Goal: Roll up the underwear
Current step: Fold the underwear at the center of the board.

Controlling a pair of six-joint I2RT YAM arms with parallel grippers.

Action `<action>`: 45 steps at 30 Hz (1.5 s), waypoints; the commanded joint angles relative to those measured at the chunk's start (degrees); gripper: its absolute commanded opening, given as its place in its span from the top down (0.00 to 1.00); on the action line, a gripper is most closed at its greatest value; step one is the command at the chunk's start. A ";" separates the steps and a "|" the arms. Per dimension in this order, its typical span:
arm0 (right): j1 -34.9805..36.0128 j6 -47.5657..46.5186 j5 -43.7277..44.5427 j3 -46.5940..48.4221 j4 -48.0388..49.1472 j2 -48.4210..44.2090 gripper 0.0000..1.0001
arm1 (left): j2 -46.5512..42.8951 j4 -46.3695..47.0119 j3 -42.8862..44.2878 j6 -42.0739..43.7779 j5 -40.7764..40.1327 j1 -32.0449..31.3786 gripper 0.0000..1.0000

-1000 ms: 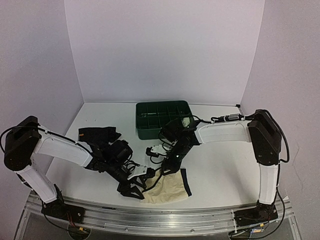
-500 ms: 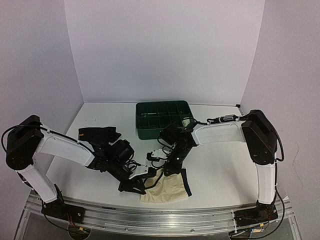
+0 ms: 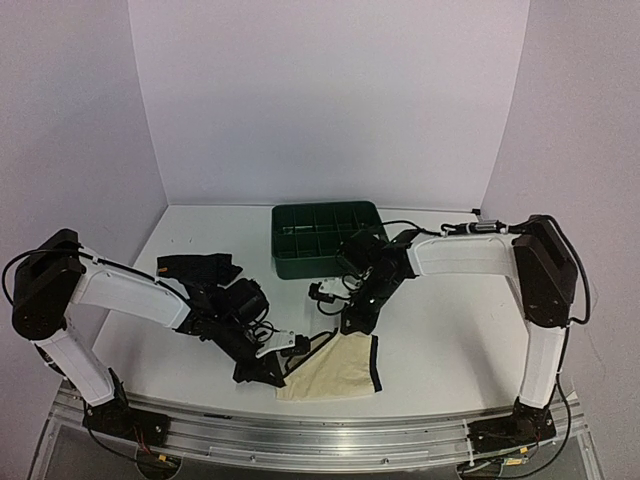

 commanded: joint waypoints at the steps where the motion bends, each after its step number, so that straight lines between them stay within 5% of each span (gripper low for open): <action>1: -1.25 0.91 -1.24 -0.36 0.14 -3.80 1.00 | -1.09 -2.80 1.82 -3.92 -1.69 0.74 1.00; 31: -2.03 8.50 10.45 3.26 7.41 7.18 0.98 | 5.57 -1.38 5.30 -12.60 -10.13 5.97 0.97; 38: -2.02 9.76 11.77 2.70 7.58 5.88 0.81 | 5.18 -1.27 5.05 -13.00 -10.86 5.98 0.72; 45: -2.01 12.25 16.00 2.11 7.57 -1.59 0.67 | 3.14 -3.22 6.18 -11.68 -13.49 6.11 0.62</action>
